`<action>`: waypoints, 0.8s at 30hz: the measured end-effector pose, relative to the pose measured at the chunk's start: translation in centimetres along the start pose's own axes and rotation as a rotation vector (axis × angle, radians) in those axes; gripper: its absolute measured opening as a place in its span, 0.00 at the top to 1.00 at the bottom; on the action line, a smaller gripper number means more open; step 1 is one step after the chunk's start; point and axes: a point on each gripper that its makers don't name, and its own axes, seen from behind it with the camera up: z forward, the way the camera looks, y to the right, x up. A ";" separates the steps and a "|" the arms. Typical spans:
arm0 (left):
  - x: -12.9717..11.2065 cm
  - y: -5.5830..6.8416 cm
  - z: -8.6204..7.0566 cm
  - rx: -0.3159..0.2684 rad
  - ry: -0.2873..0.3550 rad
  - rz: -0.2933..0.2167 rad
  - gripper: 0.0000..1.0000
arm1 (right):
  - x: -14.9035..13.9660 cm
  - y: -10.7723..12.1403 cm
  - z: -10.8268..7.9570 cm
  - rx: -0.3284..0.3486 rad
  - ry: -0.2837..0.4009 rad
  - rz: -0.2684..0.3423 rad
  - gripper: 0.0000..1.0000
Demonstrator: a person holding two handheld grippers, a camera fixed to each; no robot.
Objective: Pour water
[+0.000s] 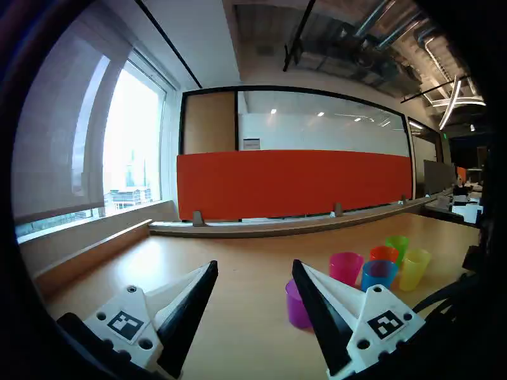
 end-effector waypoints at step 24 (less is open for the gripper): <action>9.5 2.6 0.7 -0.127 -0.018 0.034 0.14 | 9.9 -1.4 0.3 0.087 -0.019 -0.016 0.00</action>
